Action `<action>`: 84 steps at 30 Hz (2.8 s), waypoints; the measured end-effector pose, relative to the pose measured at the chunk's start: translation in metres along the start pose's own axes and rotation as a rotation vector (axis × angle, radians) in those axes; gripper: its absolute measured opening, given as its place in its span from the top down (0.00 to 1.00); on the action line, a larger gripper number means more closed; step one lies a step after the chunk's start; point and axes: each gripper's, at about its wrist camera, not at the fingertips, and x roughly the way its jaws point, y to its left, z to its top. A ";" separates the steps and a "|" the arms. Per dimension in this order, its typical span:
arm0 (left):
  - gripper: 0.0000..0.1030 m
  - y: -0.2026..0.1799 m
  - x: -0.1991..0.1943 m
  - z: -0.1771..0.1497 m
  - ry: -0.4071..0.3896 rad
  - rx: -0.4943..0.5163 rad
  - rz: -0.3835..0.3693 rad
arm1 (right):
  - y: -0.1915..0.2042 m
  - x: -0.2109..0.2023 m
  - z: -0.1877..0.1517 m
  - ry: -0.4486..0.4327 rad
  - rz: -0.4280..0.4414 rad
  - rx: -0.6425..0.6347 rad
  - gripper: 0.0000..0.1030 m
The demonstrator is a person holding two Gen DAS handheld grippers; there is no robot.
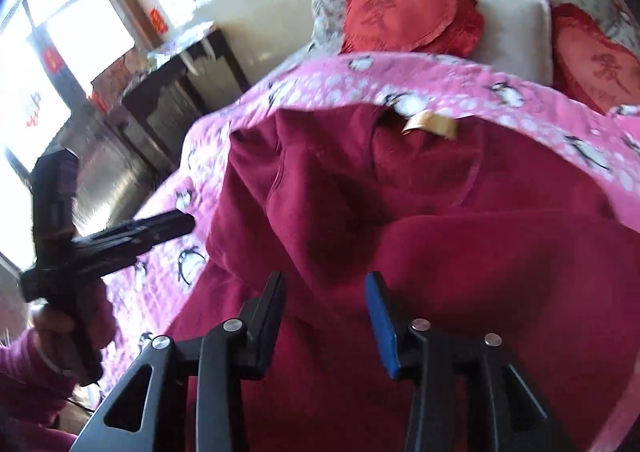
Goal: Fold small clothes
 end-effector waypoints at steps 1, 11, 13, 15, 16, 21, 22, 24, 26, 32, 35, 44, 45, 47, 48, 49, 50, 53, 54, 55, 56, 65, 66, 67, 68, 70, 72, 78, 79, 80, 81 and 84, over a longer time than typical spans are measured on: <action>0.42 -0.003 0.002 0.003 -0.017 0.004 -0.014 | -0.003 -0.013 -0.005 -0.020 0.003 0.012 0.59; 0.41 -0.044 0.062 0.028 0.032 0.098 -0.102 | -0.054 -0.091 -0.054 -0.110 -0.059 0.153 0.58; 0.42 -0.049 0.074 0.029 0.049 0.098 -0.102 | -0.062 -0.098 -0.060 -0.123 -0.058 0.182 0.58; 0.53 -0.052 0.084 0.030 0.077 0.084 -0.112 | -0.068 -0.107 -0.066 -0.139 -0.058 0.202 0.58; 0.70 -0.053 0.087 0.031 0.092 0.078 -0.106 | -0.071 -0.108 -0.067 -0.145 -0.055 0.214 0.58; 0.90 -0.058 0.063 0.037 0.082 0.083 -0.121 | -0.081 -0.116 -0.068 -0.172 -0.064 0.249 0.57; 0.91 -0.057 0.052 0.039 0.059 0.089 -0.119 | -0.081 -0.117 -0.067 -0.178 -0.066 0.250 0.57; 0.91 -0.045 0.027 0.042 0.017 0.072 -0.110 | -0.080 -0.118 -0.064 -0.186 -0.068 0.236 0.57; 0.91 -0.028 0.016 0.039 0.011 0.031 -0.103 | -0.076 -0.122 -0.060 -0.201 -0.091 0.213 0.57; 0.91 0.009 0.031 0.017 0.079 -0.044 -0.030 | -0.080 -0.121 -0.059 -0.189 -0.210 0.213 0.56; 0.91 0.011 0.036 0.010 0.084 -0.058 -0.029 | -0.087 -0.109 -0.060 -0.147 -0.288 0.230 0.56; 0.90 0.001 0.034 0.009 0.062 0.002 0.005 | -0.110 -0.058 -0.055 0.001 -0.437 0.215 0.56; 0.90 0.000 0.029 0.009 0.054 0.011 -0.004 | -0.111 -0.068 -0.054 -0.032 -0.434 0.235 0.56; 0.82 -0.004 0.022 0.012 0.033 0.031 -0.014 | -0.109 -0.085 -0.049 -0.101 -0.455 0.242 0.56; 0.71 -0.005 0.020 0.014 0.022 0.034 -0.016 | -0.106 -0.094 -0.046 -0.141 -0.451 0.240 0.56; 0.60 -0.007 0.017 0.015 0.008 0.035 -0.019 | -0.104 -0.098 -0.042 -0.164 -0.432 0.233 0.56; 0.57 -0.008 0.016 0.017 -0.009 0.029 -0.028 | -0.100 -0.101 -0.038 -0.180 -0.398 0.217 0.56; 0.56 -0.010 0.014 0.022 -0.041 0.012 -0.030 | -0.084 -0.088 -0.022 -0.167 -0.290 0.131 0.63; 0.56 -0.012 0.015 0.023 -0.042 0.021 -0.022 | -0.080 -0.082 -0.018 -0.163 -0.280 0.109 0.63; 0.56 -0.014 0.019 0.023 -0.036 0.035 -0.010 | -0.080 -0.074 -0.014 -0.152 -0.299 0.086 0.63; 0.56 -0.017 0.021 0.023 -0.030 0.047 0.001 | -0.082 -0.067 -0.012 -0.143 -0.323 0.079 0.64; 0.56 -0.018 0.073 0.017 0.056 0.102 0.127 | -0.145 -0.056 -0.022 -0.138 -0.367 0.265 0.61; 0.56 -0.016 0.072 0.018 0.053 0.092 0.119 | -0.143 -0.057 -0.021 -0.129 -0.385 0.251 0.61; 0.56 -0.016 0.071 0.018 0.049 0.087 0.115 | -0.140 -0.061 -0.020 -0.117 -0.407 0.250 0.61; 0.56 -0.014 0.071 0.018 0.046 0.085 0.113 | -0.136 -0.066 -0.019 -0.119 -0.413 0.248 0.61; 0.56 -0.014 0.072 0.017 0.050 0.087 0.115 | -0.124 -0.079 -0.019 -0.160 -0.419 0.220 0.61; 0.54 -0.013 0.075 0.017 0.051 0.083 0.120 | -0.115 -0.080 -0.018 -0.174 -0.399 0.202 0.61; 0.54 -0.017 0.071 0.018 0.061 0.078 0.132 | -0.137 -0.053 -0.017 -0.103 -0.429 0.270 0.60; 0.54 -0.018 0.068 0.018 0.060 0.081 0.132 | -0.135 -0.059 -0.016 -0.103 -0.425 0.279 0.60; 0.54 -0.019 0.064 0.017 0.060 0.084 0.132 | -0.130 -0.065 -0.017 -0.109 -0.434 0.269 0.60; 0.54 -0.020 0.060 0.016 0.059 0.089 0.131 | -0.122 -0.071 -0.018 -0.114 -0.450 0.246 0.60; 0.54 -0.022 0.049 0.012 0.058 0.101 0.139 | -0.100 -0.083 -0.026 -0.118 -0.456 0.190 0.60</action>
